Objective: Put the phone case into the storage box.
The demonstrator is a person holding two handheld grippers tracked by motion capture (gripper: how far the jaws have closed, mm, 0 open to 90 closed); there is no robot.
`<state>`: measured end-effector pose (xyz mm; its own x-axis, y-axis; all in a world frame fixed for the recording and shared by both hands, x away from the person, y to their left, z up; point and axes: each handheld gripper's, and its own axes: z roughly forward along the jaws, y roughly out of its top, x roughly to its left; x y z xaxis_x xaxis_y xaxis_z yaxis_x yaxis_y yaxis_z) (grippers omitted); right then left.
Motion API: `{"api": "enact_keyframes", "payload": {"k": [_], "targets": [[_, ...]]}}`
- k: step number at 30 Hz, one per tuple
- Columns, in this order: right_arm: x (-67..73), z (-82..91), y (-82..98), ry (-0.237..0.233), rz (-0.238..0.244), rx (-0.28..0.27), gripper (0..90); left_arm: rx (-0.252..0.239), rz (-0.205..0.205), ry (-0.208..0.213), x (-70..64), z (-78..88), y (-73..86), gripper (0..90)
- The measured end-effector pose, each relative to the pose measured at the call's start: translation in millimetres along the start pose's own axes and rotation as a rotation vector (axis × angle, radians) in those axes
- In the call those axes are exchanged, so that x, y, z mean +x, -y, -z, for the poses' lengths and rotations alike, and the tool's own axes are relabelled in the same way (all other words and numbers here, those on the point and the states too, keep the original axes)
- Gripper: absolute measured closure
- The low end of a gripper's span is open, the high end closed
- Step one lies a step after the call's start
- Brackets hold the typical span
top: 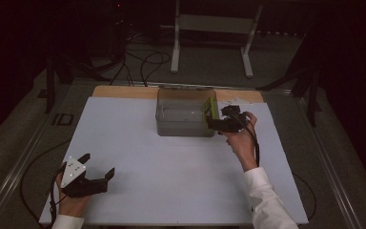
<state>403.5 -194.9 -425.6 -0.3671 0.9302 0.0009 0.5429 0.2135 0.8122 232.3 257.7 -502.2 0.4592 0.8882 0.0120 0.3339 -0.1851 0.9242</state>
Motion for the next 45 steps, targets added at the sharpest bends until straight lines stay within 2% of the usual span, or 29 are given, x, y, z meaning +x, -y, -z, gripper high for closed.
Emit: {"api": "enact_keyframes", "payload": {"k": [9, 13, 15, 18, 19, 20, 22, 23, 26, 27, 31, 37, 41, 45], "targets": [[-5.9, 26.6, 23.3, -0.023, -0.037, -0.071, 11.8, -0.001, 0.004, -0.003, -0.1, -0.3, -0.1, 0.1], [-7.3, 39.6, 37.2, -0.014, -0.008, -0.106, 11.1, 0.0, 0.006, -0.003, 0.5, -0.4, -0.2, 0.1], [-8.3, 45.7, 44.5, -0.011, -0.008, -0.112, 10.7, -0.003, 0.008, -0.003, 0.5, -0.3, -0.3, 0.1], [-8.1, 56.4, 56.8, 0.002, -0.015, -0.092, 10.3, -0.006, 0.015, -0.005, 1.3, 0.0, -0.4, 0.1], [-6.9, 59.9, 61.1, 0.013, -0.004, -0.103, 10.2, -0.007, 0.016, -0.005, 1.5, 0.1, -0.4, 0.1], [-6.0, 64.2, 68.3, 0.02, 0.005, -0.138, 10.2, -0.009, 0.016, -0.004, 1.5, 0.3, -0.5, 0.1], [-5.6, 66.1, 72.8, 0.026, 0.012, -0.143, 10.2, -0.01, 0.016, -0.004, 1.7, 0.5, -0.6, 0.1], [-5.5, 70.4, 90.6, 0.035, 0.036, -0.15, 10.2, -0.011, 0.021, -0.002, 1.8, 0.3, -0.6, 0.1], [-6.2, 72.7, 98.3, 0.035, 0.043, -0.157, 10.1, -0.01, 0.02, -0.002, 1.7, -0.1, -0.8, 0.1], [-6.7, 75.8, 106.2, 0.027, 0.034, -0.19, 10.1, -0.009, 0.021, -0.003, 1.7, -0.3, -0.8, 0.1], [-7.0, 80.3, 119.8, 0.02, 0.027, -0.211, 10.1, -0.02, 0.026, -0.001, 2.0, -0.1, -0.9, 0.1], [-5.9, 89.7, 134.6, -0.003, 0.059, -0.272, 10.2, -0.025, 0.024, -0.004, 1.9, 0.5, -0.9, 0.1], [-6.0, 93.9, 141.2, -0.038, 0.051, -0.3, 11.3, -0.034, 0.02, -0.008, 1.3, 2.1, -1.1, 0.1], [-4.3, 99.1, 149.9, -0.038, 0.079, -0.326, 11.2, -0.042, 0.02, -0.015, 1.6, 3.0, -1.3, 0.1]]}}
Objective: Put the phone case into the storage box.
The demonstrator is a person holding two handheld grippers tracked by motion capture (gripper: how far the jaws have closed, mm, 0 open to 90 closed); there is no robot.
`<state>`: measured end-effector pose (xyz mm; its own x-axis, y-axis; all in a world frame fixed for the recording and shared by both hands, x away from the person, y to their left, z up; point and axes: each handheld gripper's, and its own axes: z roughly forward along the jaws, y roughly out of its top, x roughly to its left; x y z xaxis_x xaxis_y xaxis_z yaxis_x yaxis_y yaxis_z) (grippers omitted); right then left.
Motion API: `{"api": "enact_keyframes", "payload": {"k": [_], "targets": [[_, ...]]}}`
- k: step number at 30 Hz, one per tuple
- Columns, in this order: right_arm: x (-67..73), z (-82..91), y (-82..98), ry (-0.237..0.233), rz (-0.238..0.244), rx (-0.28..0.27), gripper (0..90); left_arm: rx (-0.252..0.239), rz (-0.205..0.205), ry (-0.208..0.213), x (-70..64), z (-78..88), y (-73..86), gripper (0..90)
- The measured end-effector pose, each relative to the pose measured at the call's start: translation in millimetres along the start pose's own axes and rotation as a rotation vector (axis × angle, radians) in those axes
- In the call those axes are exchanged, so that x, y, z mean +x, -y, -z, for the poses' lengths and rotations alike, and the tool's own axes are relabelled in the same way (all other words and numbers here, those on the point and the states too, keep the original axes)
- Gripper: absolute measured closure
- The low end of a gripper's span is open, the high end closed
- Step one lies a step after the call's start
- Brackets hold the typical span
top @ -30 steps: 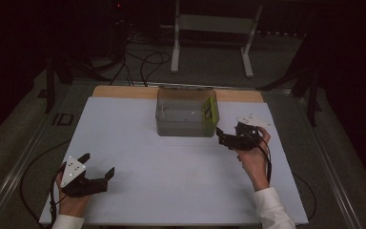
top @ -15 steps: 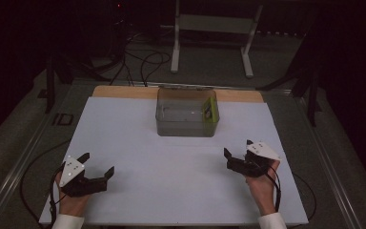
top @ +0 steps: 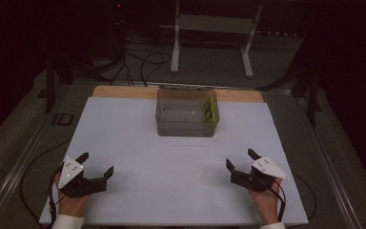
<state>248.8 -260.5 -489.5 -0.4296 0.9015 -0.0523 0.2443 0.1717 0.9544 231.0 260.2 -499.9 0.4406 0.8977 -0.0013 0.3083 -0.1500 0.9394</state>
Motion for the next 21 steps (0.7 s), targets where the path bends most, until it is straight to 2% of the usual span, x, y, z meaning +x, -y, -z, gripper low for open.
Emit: {"api": "enact_keyframes", "payload": {"k": [2, 7, 12, 21], "targets": [[0.5, 7.0, 5.6, 0.001, 0.004, -0.027, 11.2, -0.004, 0.001, -0.005, 0.2, -0.1, 0.0, 0.1], [0.4, 13.0, 10.7, 0.01, 0.009, -0.037, 11.2, -0.005, -0.009, -0.013, -0.9, -0.5, -0.2, 0.1], [0.1, 14.1, 11.5, 0.024, 0.016, -0.046, 11.1, -0.011, -0.013, -0.017, -1.6, -0.3, 0.0, 0.1], [1.5, 11.9, 11.9, 0.018, 0.012, -0.043, 10.9, -0.001, -0.022, -0.014, -2.9, -2.0, 1.0, 0.1]]}}
